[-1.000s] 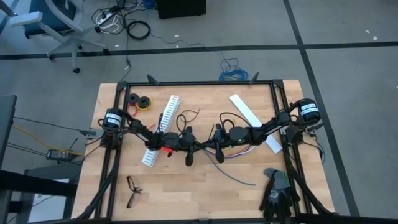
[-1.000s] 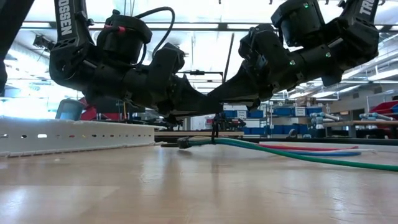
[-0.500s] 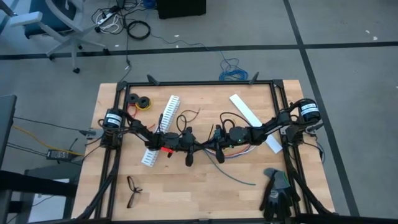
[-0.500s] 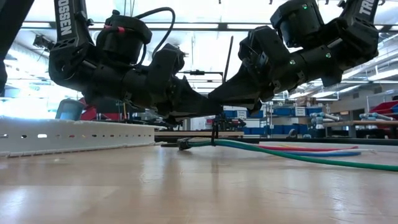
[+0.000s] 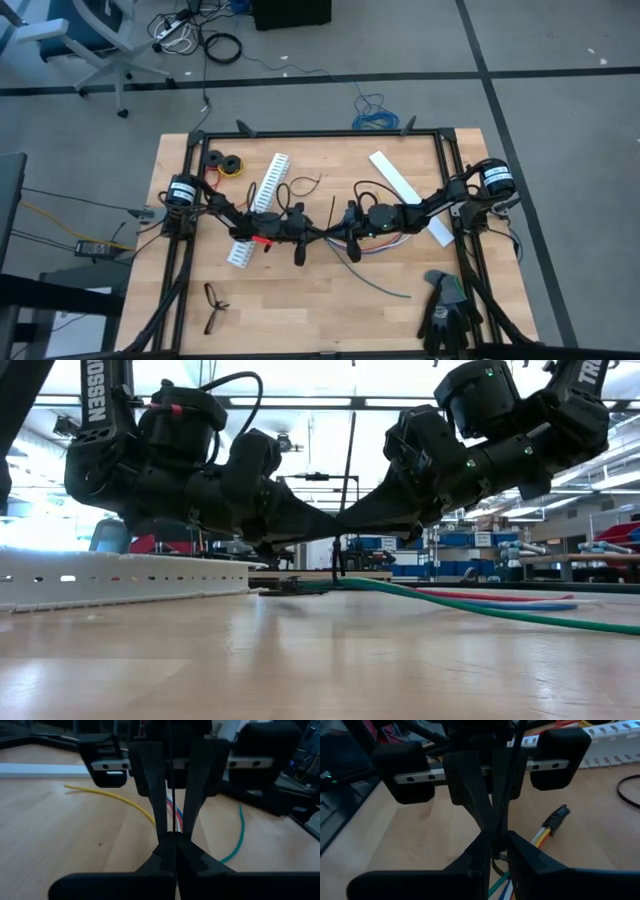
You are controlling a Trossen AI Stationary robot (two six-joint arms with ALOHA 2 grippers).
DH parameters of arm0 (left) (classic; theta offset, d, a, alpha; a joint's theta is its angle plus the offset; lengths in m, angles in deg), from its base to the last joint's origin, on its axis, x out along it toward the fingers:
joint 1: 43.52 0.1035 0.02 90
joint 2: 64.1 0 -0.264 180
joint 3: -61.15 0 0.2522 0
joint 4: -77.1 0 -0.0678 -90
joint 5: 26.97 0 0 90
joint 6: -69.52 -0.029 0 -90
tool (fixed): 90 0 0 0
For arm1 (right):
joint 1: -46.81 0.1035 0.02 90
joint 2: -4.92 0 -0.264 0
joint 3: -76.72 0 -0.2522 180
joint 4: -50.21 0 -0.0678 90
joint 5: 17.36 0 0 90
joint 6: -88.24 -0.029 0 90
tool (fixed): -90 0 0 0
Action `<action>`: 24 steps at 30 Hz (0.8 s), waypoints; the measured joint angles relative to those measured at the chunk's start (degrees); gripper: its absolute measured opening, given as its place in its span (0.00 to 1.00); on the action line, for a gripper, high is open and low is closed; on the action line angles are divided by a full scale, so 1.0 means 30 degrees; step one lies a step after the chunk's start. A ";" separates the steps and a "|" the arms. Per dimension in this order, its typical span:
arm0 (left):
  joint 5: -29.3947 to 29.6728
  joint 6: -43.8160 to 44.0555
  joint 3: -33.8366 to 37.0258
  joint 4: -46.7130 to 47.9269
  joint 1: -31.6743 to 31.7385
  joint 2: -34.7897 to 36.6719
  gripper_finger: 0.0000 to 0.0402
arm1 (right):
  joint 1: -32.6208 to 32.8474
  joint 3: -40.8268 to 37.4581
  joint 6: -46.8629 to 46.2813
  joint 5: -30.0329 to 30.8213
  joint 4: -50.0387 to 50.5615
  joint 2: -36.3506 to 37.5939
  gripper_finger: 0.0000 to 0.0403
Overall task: Ziptie cables
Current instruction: Wrap the cable wires with the black zip tie
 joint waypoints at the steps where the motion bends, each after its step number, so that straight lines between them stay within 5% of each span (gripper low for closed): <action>1: -0.0007 0.0027 -0.0022 -0.0013 0.0000 0.0000 0.00 | -0.0001 -0.0014 0.0001 0.0096 -0.0175 -0.0007 0.12; 24: -0.0152 0.0027 -0.0094 0.0133 0.0015 0.0044 0.00 | -0.0383 -0.0057 0.0967 0.0038 -0.1234 -0.0044 0.06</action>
